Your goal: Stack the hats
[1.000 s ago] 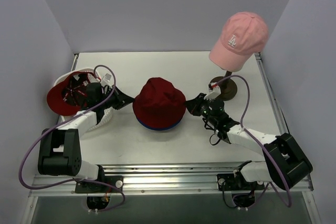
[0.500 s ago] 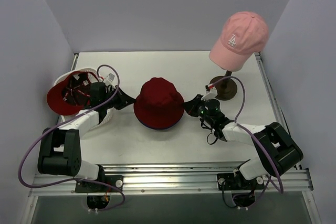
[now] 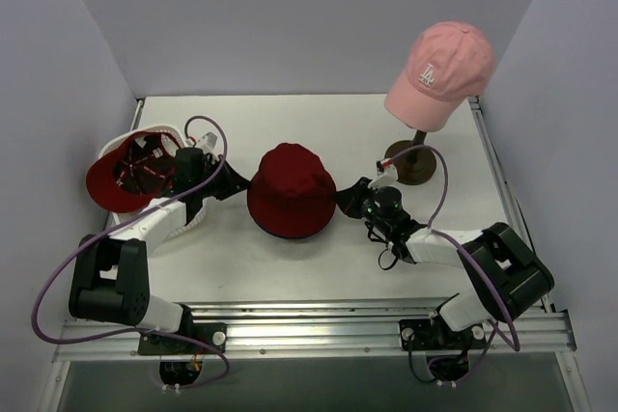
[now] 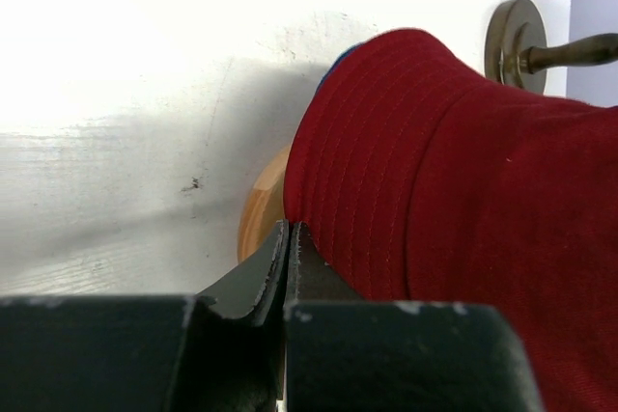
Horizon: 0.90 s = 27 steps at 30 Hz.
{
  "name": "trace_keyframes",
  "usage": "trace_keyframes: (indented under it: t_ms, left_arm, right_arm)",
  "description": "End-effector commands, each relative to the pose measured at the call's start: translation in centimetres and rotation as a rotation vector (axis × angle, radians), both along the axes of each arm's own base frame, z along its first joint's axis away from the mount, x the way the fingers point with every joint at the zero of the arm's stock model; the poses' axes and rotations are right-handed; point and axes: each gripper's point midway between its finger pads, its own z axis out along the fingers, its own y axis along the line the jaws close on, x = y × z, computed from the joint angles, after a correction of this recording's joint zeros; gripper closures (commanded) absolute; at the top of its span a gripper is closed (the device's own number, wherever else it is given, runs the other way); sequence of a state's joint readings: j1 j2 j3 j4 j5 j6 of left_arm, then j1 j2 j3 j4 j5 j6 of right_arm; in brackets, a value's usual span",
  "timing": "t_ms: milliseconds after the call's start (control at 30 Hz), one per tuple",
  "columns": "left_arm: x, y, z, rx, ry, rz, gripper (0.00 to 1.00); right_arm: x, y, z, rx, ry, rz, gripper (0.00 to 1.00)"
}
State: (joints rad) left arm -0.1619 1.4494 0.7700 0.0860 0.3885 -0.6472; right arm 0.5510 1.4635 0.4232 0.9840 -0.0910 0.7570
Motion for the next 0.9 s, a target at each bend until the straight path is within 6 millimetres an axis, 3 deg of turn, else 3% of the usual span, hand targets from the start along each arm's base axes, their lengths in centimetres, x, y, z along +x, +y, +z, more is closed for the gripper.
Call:
trace_keyframes:
  t_ms: [0, 33, 67, 133, 300, 367, 433, 733, 867]
  left_arm:
    - [0.7, 1.7, 0.9, 0.084, -0.018, 0.055, 0.98]
    - [0.6, 1.8, 2.5, 0.078, -0.060, 0.065, 0.98]
    - [0.0, 2.0, 2.4, 0.084, -0.041, 0.070, 0.97]
    - [-0.5, 2.7, 3.7, 0.101, -0.067, 0.106, 0.86]
    - [-2.6, 3.8, 3.2, 0.118, -0.063, 0.150, 0.60]
    - [-3.2, 3.7, 3.6, 0.096, -0.079, 0.153, 0.55]
    - [-4.0, 3.3, 3.8, 0.068, -0.103, 0.136, 0.54]
    - [-7.3, -2.6, 4.6, -0.057, -0.181, -0.046, 0.46]
    - [-7.8, -3.4, 4.3, -0.090, -0.179, -0.047, 0.41]
  right_arm:
    - [-0.6, -1.4, -0.9, -0.057, 0.011, -0.049, 1.00]
    - [-0.8, -1.4, -0.8, -0.060, 0.013, -0.049, 1.00]
    - [-0.9, -1.3, -0.5, -0.061, 0.005, -0.051, 1.00]
    - [-1.1, -1.4, 0.2, -0.060, -0.012, -0.060, 1.00]
    - [-1.5, -1.2, 1.0, -0.053, -0.035, -0.075, 1.00]
    - [-1.7, -1.0, 1.0, -0.051, -0.039, -0.077, 1.00]
    - [-1.9, -0.6, 0.9, -0.058, -0.041, -0.076, 1.00]
    - [-2.1, 0.3, 1.2, -0.035, -0.052, -0.090, 1.00]
    - [-2.1, 0.6, 1.2, -0.029, -0.049, -0.089, 1.00]
